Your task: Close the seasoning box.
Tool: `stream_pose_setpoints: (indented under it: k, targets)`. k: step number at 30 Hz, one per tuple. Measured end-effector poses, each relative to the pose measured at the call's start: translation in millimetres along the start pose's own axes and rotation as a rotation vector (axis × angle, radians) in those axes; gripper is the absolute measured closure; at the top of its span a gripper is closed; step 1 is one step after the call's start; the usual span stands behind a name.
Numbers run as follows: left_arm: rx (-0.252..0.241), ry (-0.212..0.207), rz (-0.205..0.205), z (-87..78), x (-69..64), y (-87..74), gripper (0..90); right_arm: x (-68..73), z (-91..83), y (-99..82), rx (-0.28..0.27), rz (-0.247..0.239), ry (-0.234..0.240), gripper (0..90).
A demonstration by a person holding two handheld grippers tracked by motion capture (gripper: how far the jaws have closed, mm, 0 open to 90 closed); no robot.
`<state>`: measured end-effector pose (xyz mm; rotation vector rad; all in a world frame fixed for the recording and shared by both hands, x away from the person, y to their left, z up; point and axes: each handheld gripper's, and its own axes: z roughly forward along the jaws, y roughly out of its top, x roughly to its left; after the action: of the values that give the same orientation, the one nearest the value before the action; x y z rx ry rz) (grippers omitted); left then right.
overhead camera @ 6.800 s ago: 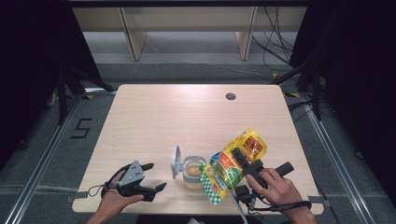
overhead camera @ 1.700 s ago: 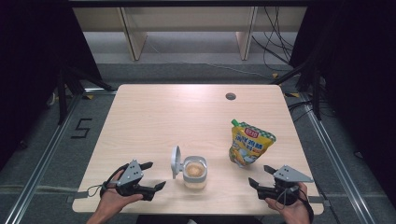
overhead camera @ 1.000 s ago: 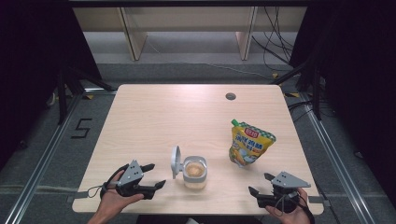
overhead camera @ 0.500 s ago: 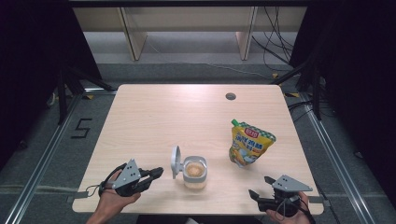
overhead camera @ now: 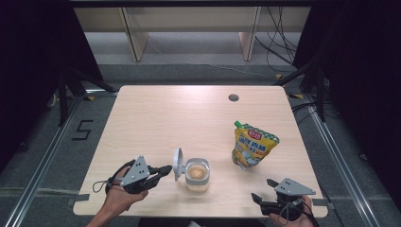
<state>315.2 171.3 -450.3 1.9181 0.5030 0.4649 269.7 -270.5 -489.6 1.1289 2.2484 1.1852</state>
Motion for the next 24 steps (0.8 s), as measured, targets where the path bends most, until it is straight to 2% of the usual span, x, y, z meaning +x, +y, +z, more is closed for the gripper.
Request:
stream_pose_setpoints:
  k: [1,2,4,5,7,12,14,20,22,24]
  targets:
    - [-0.01,-0.001,-0.003,0.3,-1.0,1.6,89.1,1.1,-0.3,-0.2,0.001,0.012,-0.004,23.9]
    - [-0.012,-0.001,0.007,0.3,-0.7,2.4,89.0,0.2,-0.4,-0.1,-0.001,0.002,-0.002,23.9]
    - [-0.013,0.001,0.005,-0.1,-2.1,4.9,89.0,2.2,-0.7,-0.6,0.008,0.033,0.002,24.5]
    - [-0.022,-0.001,0.005,0.4,-2.5,6.2,89.0,2.3,-0.8,-0.7,0.007,0.033,0.003,24.6]
    - [-0.024,-0.006,0.008,1.4,-3.0,7.9,89.0,0.2,0.0,-0.2,0.001,0.003,0.007,24.6]
    - [-0.024,-0.016,0.016,4.8,-6.1,12.2,89.0,-0.3,0.0,-0.2,0.002,-0.005,0.003,24.6]
    - [-0.022,-0.019,0.018,6.3,-7.0,13.5,89.0,2.3,-0.5,-0.7,0.008,0.03,0.003,24.6]
    - [-0.025,-0.039,0.032,12.5,-9.1,17.6,88.9,2.3,-0.2,-0.9,0.013,0.033,0.006,24.6]
    - [-0.02,-0.044,0.038,14.1,-10.3,19.0,88.8,1.7,-0.1,-0.8,0.007,0.022,0.003,24.6]
    - [-0.024,-0.054,0.044,16.5,-11.9,20.6,88.7,-0.9,0.5,-0.4,-0.003,-0.016,-0.006,24.6]
